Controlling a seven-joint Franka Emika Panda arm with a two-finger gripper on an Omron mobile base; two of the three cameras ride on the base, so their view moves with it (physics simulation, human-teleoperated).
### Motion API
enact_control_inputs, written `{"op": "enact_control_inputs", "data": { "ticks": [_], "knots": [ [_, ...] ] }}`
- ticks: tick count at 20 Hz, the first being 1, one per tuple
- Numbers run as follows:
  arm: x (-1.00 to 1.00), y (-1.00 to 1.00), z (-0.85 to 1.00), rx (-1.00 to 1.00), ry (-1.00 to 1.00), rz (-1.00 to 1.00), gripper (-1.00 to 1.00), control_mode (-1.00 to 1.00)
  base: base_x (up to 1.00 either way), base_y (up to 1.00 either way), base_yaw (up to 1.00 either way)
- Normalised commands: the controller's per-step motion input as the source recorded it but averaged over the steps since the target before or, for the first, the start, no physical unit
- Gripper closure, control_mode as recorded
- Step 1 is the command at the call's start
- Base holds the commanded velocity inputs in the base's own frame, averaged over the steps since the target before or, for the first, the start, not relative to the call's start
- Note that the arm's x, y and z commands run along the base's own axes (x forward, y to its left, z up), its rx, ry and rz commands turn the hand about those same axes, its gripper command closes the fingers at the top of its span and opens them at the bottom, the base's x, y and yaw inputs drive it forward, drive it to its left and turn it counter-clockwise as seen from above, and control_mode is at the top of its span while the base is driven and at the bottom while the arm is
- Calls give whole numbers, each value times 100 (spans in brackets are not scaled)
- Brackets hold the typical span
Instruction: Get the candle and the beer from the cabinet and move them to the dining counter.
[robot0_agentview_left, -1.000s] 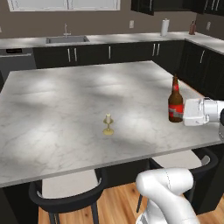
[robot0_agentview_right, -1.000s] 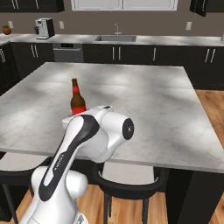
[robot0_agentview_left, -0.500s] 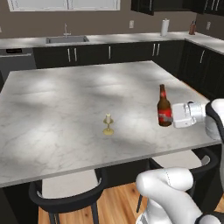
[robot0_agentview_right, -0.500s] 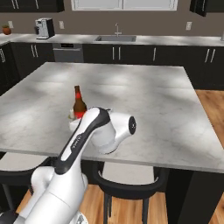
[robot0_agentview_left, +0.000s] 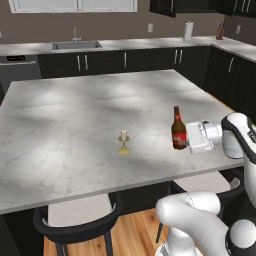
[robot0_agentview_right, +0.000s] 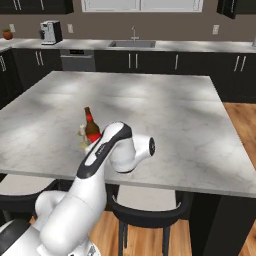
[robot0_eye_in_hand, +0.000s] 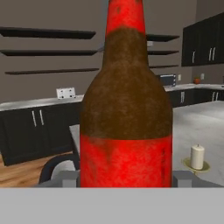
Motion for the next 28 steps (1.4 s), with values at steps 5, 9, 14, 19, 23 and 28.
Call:
{"op": "enact_control_inputs", "data": {
  "ticks": [5, 9, 14, 19, 23, 28],
  "knots": [
    [44, 13, -28, 0, 0, 0, 100, -100, 0, 0, 0],
    [38, 13, -30, 0, 0, 2, 100, -100, 0, 0, 0],
    [36, 7, -32, -1, 0, 6, 100, -100, 0, 0, 0],
    [36, 5, -32, 0, 0, 12, 100, -100, 0, 0, 0],
    [35, 0, -30, 0, 0, 15, 100, -100, 0, 0, 0],
    [37, 0, -28, 0, 0, 12, 100, -100, 0, 0, 0]
  ]
}}
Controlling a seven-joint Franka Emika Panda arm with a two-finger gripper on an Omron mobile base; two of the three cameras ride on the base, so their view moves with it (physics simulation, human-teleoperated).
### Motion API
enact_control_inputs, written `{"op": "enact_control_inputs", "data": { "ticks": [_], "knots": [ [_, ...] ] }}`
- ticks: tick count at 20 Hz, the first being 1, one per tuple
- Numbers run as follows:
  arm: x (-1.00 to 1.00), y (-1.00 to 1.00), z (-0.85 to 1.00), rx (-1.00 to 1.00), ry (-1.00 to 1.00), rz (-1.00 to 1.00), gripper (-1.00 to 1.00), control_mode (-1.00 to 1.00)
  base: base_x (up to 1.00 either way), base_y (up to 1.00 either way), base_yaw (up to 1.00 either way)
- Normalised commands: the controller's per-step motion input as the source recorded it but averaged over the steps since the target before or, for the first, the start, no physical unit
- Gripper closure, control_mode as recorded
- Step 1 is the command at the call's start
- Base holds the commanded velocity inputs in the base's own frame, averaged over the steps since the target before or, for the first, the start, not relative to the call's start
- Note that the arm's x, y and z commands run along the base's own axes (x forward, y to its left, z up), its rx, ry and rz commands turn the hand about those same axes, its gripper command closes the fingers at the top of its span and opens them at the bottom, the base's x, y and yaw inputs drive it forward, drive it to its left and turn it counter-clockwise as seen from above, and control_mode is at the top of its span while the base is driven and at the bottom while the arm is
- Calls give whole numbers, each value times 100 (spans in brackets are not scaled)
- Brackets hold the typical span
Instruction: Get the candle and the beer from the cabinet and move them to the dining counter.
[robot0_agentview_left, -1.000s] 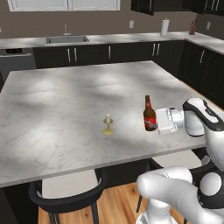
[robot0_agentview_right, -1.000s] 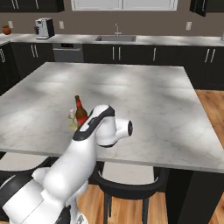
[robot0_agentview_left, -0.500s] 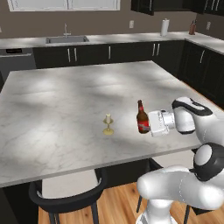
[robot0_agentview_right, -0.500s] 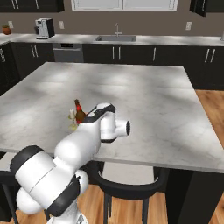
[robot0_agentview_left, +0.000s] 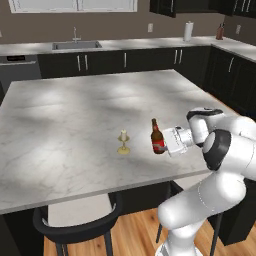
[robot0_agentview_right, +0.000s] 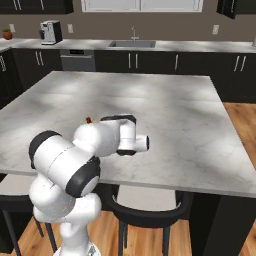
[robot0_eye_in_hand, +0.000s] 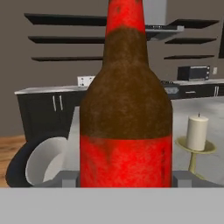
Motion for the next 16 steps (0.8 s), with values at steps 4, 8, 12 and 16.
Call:
{"op": "enact_control_inputs", "data": {
  "ticks": [4, 8, 12, 16],
  "knots": [
    [39, 2, -26, 0, -1, 7, 100, -100, 0, 0, 0],
    [35, 5, -28, 0, 0, 3, 100, -100, 0, 0, 0],
    [28, 2, -27, 1, -1, 3, 100, -100, 0, 0, 0],
    [23, 5, -28, 1, -4, 3, 100, -100, 0, 0, 0]
  ]
}}
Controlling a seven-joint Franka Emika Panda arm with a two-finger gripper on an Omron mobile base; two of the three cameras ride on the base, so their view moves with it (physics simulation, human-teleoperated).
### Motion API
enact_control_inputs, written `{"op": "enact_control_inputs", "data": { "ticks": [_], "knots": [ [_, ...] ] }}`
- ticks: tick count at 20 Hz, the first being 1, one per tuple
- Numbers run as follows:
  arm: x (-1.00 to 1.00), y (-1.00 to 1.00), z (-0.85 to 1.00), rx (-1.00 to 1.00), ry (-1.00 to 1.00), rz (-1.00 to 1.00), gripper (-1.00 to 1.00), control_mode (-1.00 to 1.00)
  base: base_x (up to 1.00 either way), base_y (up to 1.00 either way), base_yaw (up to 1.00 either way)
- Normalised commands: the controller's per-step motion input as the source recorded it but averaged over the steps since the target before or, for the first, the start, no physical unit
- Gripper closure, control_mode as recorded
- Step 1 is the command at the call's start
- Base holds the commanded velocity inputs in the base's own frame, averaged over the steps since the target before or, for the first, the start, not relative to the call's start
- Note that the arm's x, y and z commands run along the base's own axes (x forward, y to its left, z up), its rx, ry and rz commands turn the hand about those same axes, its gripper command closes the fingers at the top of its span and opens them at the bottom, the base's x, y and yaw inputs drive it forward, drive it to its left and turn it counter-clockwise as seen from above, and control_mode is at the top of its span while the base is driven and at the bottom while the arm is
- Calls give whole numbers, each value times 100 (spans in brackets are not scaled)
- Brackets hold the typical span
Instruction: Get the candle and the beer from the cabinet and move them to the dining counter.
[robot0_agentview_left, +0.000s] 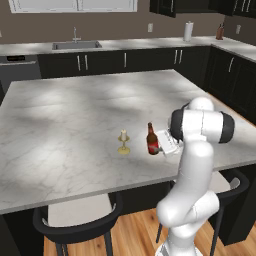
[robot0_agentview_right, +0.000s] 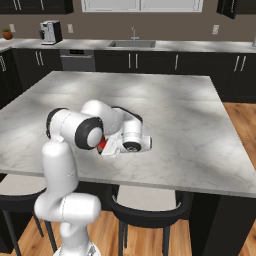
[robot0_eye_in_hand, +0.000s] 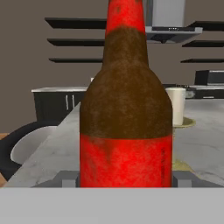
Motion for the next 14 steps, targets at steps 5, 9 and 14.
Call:
{"op": "enact_control_inputs", "data": {
  "ticks": [5, 9, 14],
  "knots": [
    [32, 4, -19, 1, -5, 2, 100, -100, 0, 0, 0],
    [42, 3, -14, 1, -5, 0, 100, -100, 0, 0, 0],
    [41, 9, -18, 1, -6, 0, 100, -100, 0, 0, 0]
  ]
}}
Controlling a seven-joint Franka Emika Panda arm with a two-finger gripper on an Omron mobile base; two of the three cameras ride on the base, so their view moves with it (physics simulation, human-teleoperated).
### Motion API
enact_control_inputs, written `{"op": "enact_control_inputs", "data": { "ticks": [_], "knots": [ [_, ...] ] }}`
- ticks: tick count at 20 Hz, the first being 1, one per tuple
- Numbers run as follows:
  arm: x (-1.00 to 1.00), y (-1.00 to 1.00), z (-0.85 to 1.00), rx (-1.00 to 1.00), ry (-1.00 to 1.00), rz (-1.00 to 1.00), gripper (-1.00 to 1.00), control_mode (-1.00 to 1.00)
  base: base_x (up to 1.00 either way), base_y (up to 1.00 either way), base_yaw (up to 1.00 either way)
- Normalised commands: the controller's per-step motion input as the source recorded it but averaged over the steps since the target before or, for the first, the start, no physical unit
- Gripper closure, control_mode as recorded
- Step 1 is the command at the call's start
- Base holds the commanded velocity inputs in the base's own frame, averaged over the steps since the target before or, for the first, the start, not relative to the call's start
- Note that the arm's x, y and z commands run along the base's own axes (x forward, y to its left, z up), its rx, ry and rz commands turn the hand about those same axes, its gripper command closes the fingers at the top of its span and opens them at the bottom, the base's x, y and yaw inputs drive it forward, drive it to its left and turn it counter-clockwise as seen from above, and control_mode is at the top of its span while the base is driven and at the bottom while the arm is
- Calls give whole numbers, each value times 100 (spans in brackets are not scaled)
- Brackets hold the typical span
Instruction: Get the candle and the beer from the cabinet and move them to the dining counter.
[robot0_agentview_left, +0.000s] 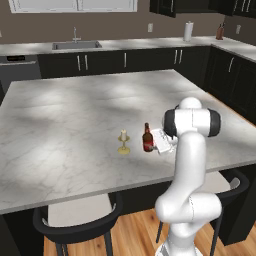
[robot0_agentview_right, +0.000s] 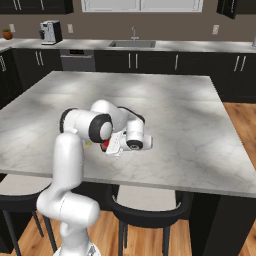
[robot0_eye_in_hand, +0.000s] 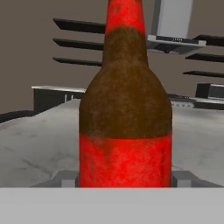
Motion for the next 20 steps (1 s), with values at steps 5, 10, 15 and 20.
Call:
{"op": "enact_control_inputs", "data": {
  "ticks": [5, 10, 15, 20],
  "knots": [
    [40, 15, -22, 1, -4, 0, 100, -100, 0, 0, 0],
    [33, 17, -22, 4, -1, 1, 100, -100, 0, 0, 0],
    [33, 17, -19, 5, 0, 0, 100, -100, 0, 0, 0],
    [14, 23, -28, 2, 0, 3, 100, -100, 0, 0, 0]
  ]
}}
